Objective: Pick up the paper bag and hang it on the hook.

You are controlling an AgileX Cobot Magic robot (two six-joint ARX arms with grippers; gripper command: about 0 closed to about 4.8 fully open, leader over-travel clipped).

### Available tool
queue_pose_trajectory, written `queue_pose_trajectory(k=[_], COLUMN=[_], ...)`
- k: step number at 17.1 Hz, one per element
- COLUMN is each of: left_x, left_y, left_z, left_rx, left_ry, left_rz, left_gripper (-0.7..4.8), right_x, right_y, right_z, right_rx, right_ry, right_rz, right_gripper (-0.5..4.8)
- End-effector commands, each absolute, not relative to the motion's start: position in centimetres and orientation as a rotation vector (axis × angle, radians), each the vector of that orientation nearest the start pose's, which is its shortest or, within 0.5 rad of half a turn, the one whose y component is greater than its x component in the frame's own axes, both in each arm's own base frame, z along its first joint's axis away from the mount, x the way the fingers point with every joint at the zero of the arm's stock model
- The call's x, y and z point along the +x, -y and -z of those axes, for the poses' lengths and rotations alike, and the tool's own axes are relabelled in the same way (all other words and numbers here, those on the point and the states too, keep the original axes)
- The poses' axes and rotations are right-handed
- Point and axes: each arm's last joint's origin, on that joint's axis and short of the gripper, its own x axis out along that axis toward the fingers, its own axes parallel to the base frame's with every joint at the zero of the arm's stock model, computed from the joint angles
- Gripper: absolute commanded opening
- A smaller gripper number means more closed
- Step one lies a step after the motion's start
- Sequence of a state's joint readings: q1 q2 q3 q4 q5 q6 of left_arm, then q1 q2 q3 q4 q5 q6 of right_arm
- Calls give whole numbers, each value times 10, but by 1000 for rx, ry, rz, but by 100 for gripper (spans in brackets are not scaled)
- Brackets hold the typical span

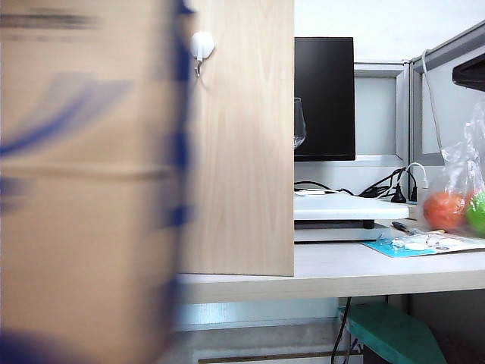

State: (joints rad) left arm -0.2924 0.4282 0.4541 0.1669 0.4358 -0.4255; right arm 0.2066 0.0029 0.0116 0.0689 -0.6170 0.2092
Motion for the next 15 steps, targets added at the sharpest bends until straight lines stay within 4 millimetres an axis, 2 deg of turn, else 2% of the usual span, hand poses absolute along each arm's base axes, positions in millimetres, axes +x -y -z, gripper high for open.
queue_pose_trajectory(k=[1,5,8,13,15], left_x=[126,154,168,178,176], left_y=[76,127,132,131,132], left_z=[-294,-269,-255,-253,-253], left_rx=[-333,-277,-258,-227,-249], left_ry=[49,-10,-50,-8,-23], left_rz=[774,751,605,572,632], left_gripper=[-6,-6,-6,-6,-6], right_x=[87,87,87,87,87], right_y=[-35,-35,-35,-35,-35], right_z=[-172,-172,-172,-172,-172], right_rx=[181,181,182,181,182], right_ry=[-6,-5,-7,-6,-6], right_rz=[-811,-812,-816,-813,-812], right_gripper=[-1,-1,-1,-1,-1])
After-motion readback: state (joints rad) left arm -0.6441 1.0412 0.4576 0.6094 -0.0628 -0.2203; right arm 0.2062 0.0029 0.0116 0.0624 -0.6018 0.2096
